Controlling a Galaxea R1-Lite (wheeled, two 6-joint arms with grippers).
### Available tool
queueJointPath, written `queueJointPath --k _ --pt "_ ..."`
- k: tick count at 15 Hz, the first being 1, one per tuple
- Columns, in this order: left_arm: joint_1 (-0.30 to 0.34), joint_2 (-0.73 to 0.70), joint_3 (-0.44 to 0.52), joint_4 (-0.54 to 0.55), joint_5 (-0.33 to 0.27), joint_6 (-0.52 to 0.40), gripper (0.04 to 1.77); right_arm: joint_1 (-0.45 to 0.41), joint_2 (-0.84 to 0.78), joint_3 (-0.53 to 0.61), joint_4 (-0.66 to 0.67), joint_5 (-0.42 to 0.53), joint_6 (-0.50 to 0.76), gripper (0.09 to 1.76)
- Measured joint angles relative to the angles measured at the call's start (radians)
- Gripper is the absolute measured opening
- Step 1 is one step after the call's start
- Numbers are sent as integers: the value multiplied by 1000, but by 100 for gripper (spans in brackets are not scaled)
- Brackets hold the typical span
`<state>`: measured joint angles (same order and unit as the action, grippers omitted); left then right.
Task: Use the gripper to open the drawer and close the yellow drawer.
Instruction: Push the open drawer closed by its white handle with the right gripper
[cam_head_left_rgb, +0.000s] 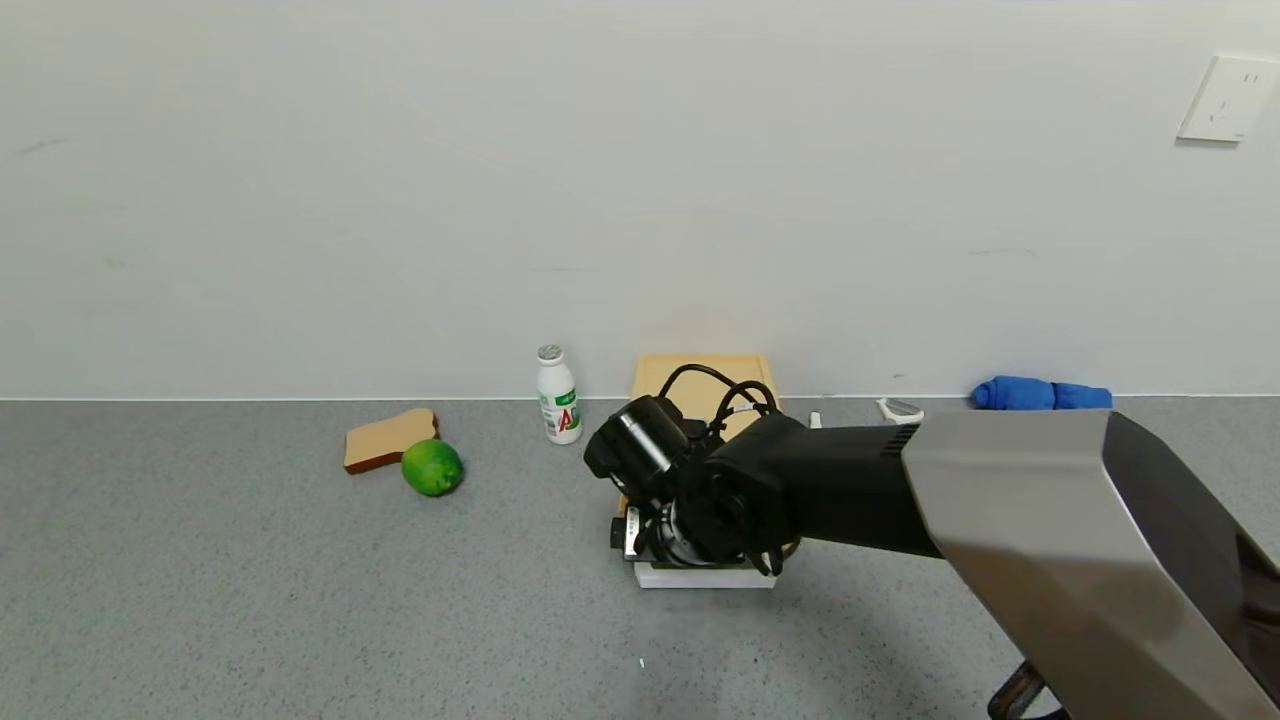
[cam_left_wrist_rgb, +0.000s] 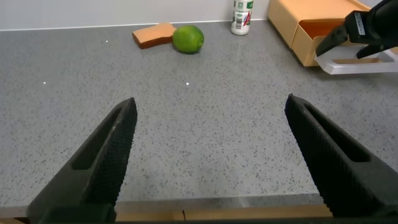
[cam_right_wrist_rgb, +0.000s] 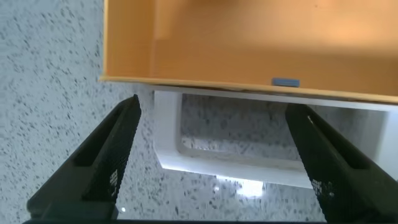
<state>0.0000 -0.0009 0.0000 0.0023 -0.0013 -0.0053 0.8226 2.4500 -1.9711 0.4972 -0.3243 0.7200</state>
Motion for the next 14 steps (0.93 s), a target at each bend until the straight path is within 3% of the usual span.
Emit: queueJointPath --k 14 --pt "0 0 0 0 0 0 172 -103 61 -8 -257 12 -194 171"
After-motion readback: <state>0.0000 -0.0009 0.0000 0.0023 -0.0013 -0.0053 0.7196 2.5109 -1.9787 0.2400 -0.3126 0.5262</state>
